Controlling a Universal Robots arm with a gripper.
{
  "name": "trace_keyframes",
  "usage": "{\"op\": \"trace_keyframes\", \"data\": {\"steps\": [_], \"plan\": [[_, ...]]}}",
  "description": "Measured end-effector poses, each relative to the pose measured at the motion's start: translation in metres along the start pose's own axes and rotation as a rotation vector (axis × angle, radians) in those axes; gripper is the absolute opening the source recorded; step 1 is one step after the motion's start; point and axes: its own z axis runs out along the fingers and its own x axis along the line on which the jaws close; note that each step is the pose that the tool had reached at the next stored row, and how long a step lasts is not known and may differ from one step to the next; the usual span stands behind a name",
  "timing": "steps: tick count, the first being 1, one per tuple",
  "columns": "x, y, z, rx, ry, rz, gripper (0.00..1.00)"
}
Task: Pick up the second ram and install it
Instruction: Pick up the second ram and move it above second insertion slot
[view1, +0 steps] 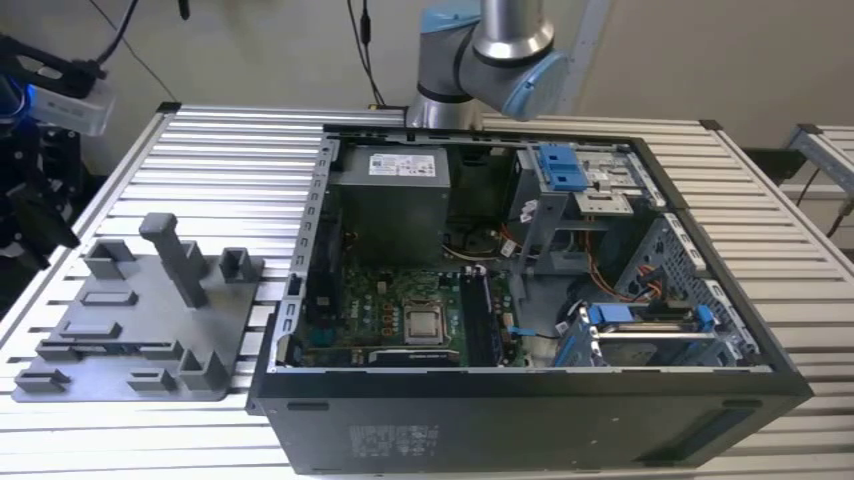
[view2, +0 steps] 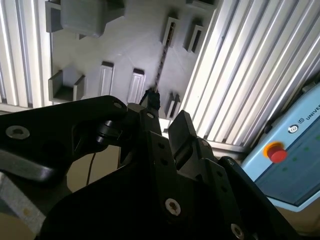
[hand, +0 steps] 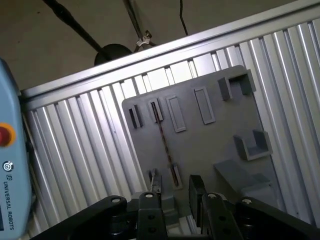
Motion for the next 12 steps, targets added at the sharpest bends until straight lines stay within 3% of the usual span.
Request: {"op": "trace_keyframes", "data": {"steps": [12], "plan": [[-0.0001, 0.0000, 0.0021, 0.0001, -0.0001, 0.000, 0.36]]}}
